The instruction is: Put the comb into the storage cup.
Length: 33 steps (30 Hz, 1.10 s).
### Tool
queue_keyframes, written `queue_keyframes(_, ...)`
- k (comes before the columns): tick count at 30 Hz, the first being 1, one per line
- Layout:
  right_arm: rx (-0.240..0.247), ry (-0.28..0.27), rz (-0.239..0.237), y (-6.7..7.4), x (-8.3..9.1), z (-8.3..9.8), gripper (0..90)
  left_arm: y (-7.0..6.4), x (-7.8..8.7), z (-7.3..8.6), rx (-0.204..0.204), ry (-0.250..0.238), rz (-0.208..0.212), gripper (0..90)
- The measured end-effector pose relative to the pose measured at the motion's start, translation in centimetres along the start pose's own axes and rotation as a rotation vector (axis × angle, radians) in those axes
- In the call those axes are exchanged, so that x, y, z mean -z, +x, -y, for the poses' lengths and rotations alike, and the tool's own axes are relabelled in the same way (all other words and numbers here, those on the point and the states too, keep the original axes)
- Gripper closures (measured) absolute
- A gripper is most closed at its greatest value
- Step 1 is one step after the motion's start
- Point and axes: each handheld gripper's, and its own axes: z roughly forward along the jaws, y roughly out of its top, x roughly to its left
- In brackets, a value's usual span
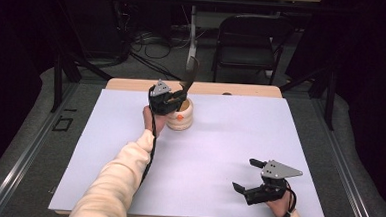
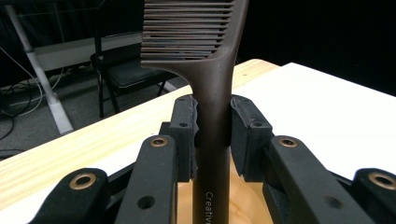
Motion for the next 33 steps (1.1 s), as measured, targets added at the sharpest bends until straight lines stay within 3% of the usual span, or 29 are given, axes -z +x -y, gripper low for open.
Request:
queue_keyframes(8, 0.000, 0.000, 0.000, 0.00, 0.00, 0.00, 0.0, -0.13, -0.04, 0.01, -0.004, 0.012, -0.016, 72.3)
queue_keyframes(9, 0.000, 0.000, 0.000, 0.01, 0.01, 0.00, 0.0, -0.05, -0.06, 0.04, -0.004, 0.013, 0.003, 72.3)
queue_keyframes(33, -0.003, 0.000, 0.001, 0.00, 0.03, 0.01, 0.0, -0.15, -0.21, 0.52, -0.018, 0.051, 0.012, 72.1)
